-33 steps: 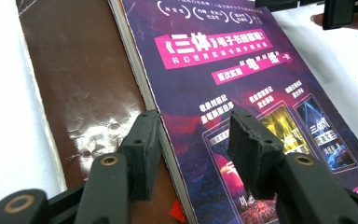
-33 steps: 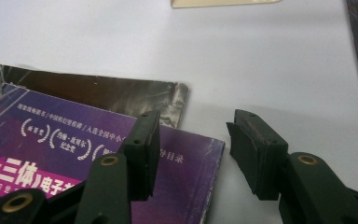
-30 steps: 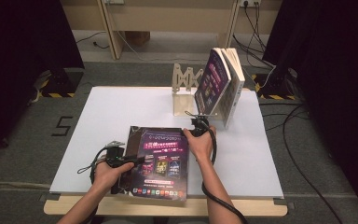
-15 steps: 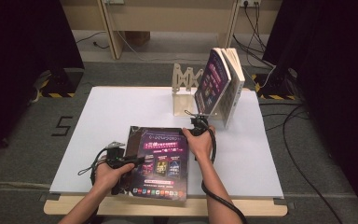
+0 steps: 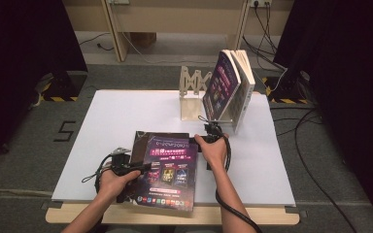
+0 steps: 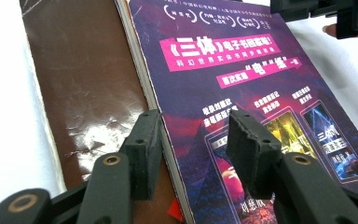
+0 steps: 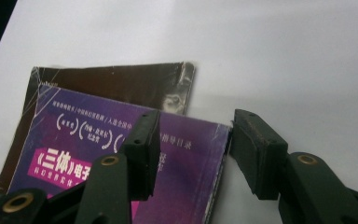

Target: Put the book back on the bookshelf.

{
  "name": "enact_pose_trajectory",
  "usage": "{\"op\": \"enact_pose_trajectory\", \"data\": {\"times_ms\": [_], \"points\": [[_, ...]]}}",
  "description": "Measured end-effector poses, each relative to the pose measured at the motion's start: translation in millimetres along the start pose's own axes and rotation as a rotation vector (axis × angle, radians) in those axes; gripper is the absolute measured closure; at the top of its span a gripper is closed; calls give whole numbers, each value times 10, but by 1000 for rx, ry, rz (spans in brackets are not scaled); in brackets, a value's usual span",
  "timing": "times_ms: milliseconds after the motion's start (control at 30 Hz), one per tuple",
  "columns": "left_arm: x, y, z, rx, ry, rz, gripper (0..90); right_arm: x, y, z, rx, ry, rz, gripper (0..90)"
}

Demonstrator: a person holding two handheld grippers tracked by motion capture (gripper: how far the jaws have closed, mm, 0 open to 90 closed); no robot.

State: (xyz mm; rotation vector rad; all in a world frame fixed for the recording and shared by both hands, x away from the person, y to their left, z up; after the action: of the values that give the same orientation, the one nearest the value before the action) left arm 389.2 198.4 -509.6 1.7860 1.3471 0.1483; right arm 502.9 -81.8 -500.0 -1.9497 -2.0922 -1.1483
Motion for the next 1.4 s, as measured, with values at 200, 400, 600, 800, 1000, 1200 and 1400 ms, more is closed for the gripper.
{"op": "enact_pose_trajectory", "data": {"times_ms": [200, 400, 600, 800, 1000, 1200, 1400], "points": [[-7, 2, 2, 0, 2, -2, 538, 10, -71, -24, 3, 35, 49, 527], [-6, 0, 1, 0, 1, -2, 539, 43, -132, -71, 33, 78, 57, 575], [-4, -2, -3, 2, 2, 1, 538, 65, -116, -116, 53, 102, 44, 700], [-1, -2, -6, 2, -8, 6, 527, 173, -58, -262, 51, 139, 15, 813], [33, -2, -47, 2, -15, -15, 479, 258, -23, -364, 9, 162, 10, 835], [32, 19, -90, -16, -21, -24, 458, 337, 9, -537, -58, 175, -7, 845], [39, 38, -116, -26, -20, -23, 439, 400, 37, -670, -102, 163, -45, 845]]}}
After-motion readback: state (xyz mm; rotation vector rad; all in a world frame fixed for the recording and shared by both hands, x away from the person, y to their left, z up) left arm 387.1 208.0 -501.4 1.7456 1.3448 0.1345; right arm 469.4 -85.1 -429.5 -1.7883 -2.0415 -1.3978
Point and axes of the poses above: each handheld gripper's, and its own axes: z roughly forward along the jaws, y roughly out of its top, x roughly to its left, the point moved 3 cm from there along z, roughly forward along the jaws, and after that the axes turned 2 degrees about z, right-handed, at the moved point
